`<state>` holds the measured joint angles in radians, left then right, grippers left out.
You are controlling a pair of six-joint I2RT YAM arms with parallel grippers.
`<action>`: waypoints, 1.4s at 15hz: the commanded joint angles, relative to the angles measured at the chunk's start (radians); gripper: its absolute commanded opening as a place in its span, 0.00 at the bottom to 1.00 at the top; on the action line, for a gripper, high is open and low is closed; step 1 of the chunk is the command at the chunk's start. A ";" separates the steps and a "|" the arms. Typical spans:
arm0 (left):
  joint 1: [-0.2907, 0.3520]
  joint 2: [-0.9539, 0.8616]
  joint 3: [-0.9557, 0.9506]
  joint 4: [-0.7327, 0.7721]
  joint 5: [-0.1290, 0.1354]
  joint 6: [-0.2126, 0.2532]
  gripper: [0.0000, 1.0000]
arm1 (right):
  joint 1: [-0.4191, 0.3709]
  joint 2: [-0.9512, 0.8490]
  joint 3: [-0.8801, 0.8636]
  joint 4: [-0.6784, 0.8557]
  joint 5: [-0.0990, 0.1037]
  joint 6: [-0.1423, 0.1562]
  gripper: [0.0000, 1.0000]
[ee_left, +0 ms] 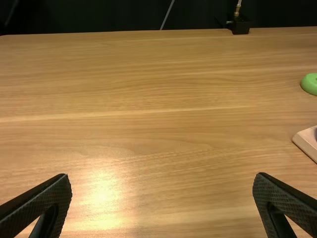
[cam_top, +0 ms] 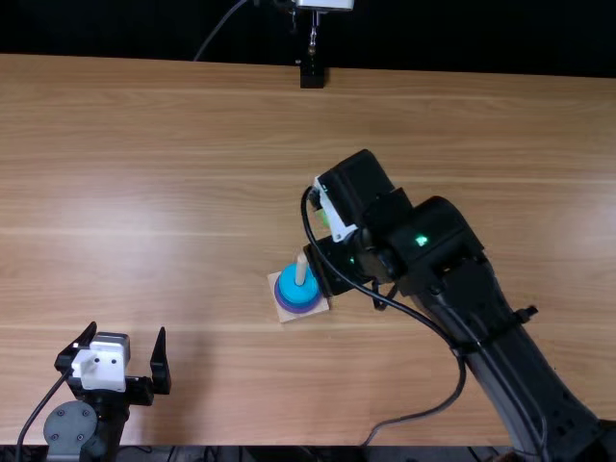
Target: Build the Hanoi tower: stack the rings onto the peg from bottom to top in this color order: purple, dark blue, light blue, dark green, light green, yellow, orange.
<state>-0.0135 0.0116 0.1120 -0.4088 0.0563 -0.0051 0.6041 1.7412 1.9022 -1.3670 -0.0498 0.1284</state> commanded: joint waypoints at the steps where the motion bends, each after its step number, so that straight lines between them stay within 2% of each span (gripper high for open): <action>1: -0.008 -0.012 -0.112 -0.077 0.004 -0.006 1.00 | 0.017 0.024 0.055 0.000 -0.007 -0.007 0.00; 7: -0.008 -0.012 -0.112 -0.077 0.004 -0.006 1.00 | 0.036 0.133 0.106 0.007 -0.005 -0.003 0.00; 21: -0.008 -0.012 -0.112 -0.077 0.006 -0.006 1.00 | 0.062 0.224 0.140 0.026 -0.004 0.000 0.00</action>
<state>-0.0135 0.0116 0.1120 -0.4088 0.0559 -0.0051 0.6548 1.9343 2.0045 -1.3399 -0.0525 0.1291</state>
